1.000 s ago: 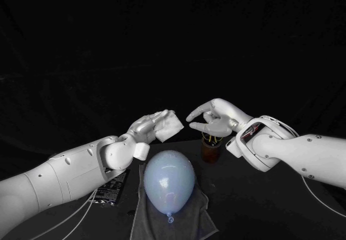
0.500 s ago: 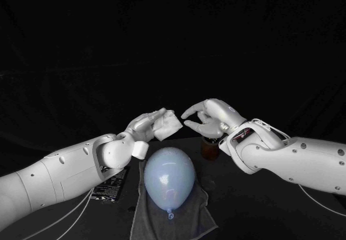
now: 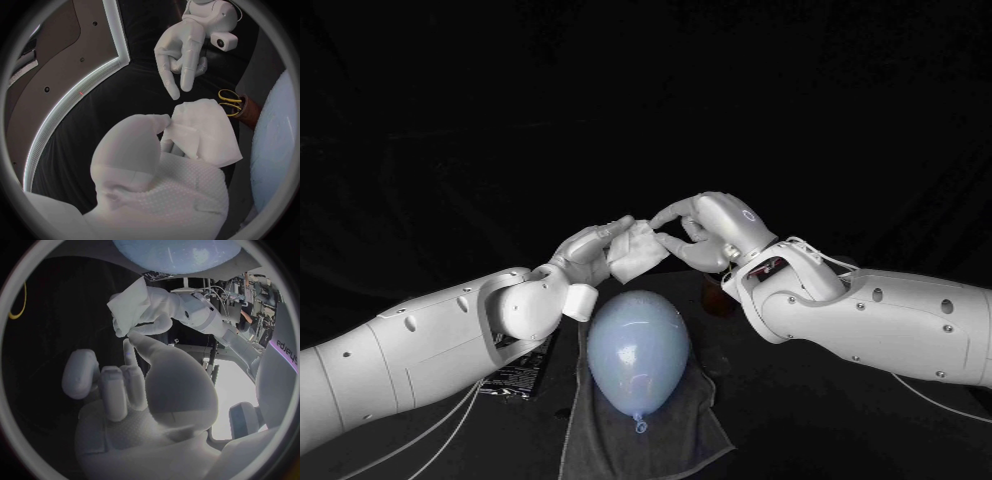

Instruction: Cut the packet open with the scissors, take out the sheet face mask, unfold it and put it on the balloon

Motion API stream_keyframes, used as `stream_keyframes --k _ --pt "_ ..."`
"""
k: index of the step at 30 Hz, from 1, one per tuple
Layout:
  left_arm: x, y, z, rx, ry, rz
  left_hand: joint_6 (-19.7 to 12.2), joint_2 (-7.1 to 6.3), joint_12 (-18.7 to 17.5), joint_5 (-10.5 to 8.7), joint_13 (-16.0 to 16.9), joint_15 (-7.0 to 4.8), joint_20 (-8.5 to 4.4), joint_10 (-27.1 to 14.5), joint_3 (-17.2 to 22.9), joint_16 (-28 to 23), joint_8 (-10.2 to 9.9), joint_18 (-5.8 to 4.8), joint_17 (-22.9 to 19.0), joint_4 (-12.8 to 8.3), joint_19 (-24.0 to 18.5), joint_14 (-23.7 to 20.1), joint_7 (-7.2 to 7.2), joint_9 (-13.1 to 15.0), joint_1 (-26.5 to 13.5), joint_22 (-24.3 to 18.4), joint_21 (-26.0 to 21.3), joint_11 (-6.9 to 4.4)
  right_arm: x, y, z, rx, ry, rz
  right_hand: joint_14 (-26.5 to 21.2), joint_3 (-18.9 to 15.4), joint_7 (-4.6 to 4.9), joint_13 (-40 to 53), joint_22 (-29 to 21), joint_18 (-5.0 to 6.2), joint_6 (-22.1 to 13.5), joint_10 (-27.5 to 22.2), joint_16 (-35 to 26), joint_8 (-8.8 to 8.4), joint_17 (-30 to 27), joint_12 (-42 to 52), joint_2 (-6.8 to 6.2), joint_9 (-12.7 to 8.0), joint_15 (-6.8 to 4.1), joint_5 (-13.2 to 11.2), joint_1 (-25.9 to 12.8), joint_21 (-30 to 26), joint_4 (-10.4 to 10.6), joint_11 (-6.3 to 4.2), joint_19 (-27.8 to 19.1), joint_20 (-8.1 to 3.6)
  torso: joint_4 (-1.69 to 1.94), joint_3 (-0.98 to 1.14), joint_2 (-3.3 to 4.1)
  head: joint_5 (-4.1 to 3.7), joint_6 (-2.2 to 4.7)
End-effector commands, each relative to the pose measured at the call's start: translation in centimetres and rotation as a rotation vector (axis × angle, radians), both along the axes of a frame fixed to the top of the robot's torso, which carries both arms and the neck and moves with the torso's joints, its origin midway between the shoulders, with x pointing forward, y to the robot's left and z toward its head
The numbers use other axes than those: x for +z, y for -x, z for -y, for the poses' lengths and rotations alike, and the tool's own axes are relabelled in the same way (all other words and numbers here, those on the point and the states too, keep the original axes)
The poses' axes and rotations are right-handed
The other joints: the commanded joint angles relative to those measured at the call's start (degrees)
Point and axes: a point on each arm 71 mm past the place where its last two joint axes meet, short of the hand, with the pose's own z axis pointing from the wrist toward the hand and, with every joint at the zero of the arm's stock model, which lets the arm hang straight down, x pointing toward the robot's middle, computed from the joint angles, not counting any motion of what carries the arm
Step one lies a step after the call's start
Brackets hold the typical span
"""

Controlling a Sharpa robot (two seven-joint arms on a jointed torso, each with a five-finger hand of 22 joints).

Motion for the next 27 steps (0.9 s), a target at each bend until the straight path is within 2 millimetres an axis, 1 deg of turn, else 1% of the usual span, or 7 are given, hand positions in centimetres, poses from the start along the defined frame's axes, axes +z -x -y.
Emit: stream_keyframes --k 1,4,11,20,27 --pt "0.21 0.13 0.11 0.012 -0.005 0.005 -0.59 0.08 -0.27 0.13 -0.05 -0.11 0.11 -0.47 0.6 0.35 -0.25 0.67 0.16 -0.18 0.53 0.62 1.58 -0.01 -0.56 0.05 0.23 0.17 0.21 0.2 -0.26 0.001 0.004 0.069 5.46 0.47 0.18 13.22 0.11 -0.94 -0.39 4.9 0.21 -0.22 12.87 0.17 -0.06 -0.09 0.39 -0.5 -0.5 0.16 -0.04 0.53 0.16 0.28 -0.02 0.03 0.01 0.09 -0.13" --pt "0.27 0.27 0.17 0.014 -0.004 0.006 -0.93 0.21 -0.3 0.12 -0.07 -0.25 0.1 -0.82 1.32 0.72 -0.45 0.7 0.32 -0.44 0.7 1.53 1.7 -0.03 -0.78 0.04 0.28 0.23 0.08 0.28 -0.59 0.01 0.007 0.077 5.46 0.49 0.22 13.23 0.15 -0.94 -0.44 4.89 0.22 -0.3 12.91 0.17 -0.13 -0.11 0.43 -0.88 -0.55 0.17 -0.02 0.57 0.13 0.32 -0.06 0.04 -0.02 0.18 -0.29" --pt "0.38 0.46 0.34 0.017 0.0 0.008 -1.34 0.39 -0.33 0.12 -0.08 -0.26 0.01 -1.38 2.02 0.83 -0.68 0.86 0.37 -0.7 1.3 2.0 1.88 -0.07 -0.94 0.11 0.55 0.36 -0.11 0.42 -0.92 0.025 0.015 0.081 5.47 0.46 0.33 13.25 0.29 -0.95 -0.65 4.9 0.24 -0.52 12.95 0.18 -0.42 -0.19 0.52 -1.43 -0.66 0.26 -0.04 0.66 0.12 0.4 -0.08 0.02 -0.09 0.18 -0.47" --pt "0.45 0.52 0.33 0.028 0.005 0.01 -1.9 0.6 -0.35 0.12 -0.09 -0.25 -0.14 -2.31 2.83 0.95 -0.98 0.96 0.43 -1.2 2.27 2.56 2.17 -0.1 -0.89 0.18 0.98 0.57 -0.36 0.8 -0.78 0.035 0.026 0.078 5.48 0.34 0.36 13.28 0.35 -0.95 -0.65 4.91 0.26 -0.58 13.0 0.2 -0.67 -0.21 0.56 -1.68 -0.8 0.29 -0.01 0.71 0.1 0.45 -0.12 0.04 -0.12 0.3 -0.61" --pt "0.49 0.6 0.41 0.028 0.009 0.009 -2.15 0.69 -0.34 0.12 -0.09 -0.29 -0.22 -2.81 3.2 1.14 -1.12 0.97 0.51 -1.41 2.67 3.11 2.36 -0.11 -0.88 0.16 1.12 0.71 -0.52 0.69 -0.57 0.029 0.036 0.072 5.47 0.23 0.39 13.3 0.37 -0.95 -0.66 4.92 0.26 -0.62 12.99 0.21 -0.84 -0.22 0.59 -1.76 -0.94 0.29 0.04 0.74 0.08 0.47 -0.06 0.02 -0.09 0.14 -0.68"
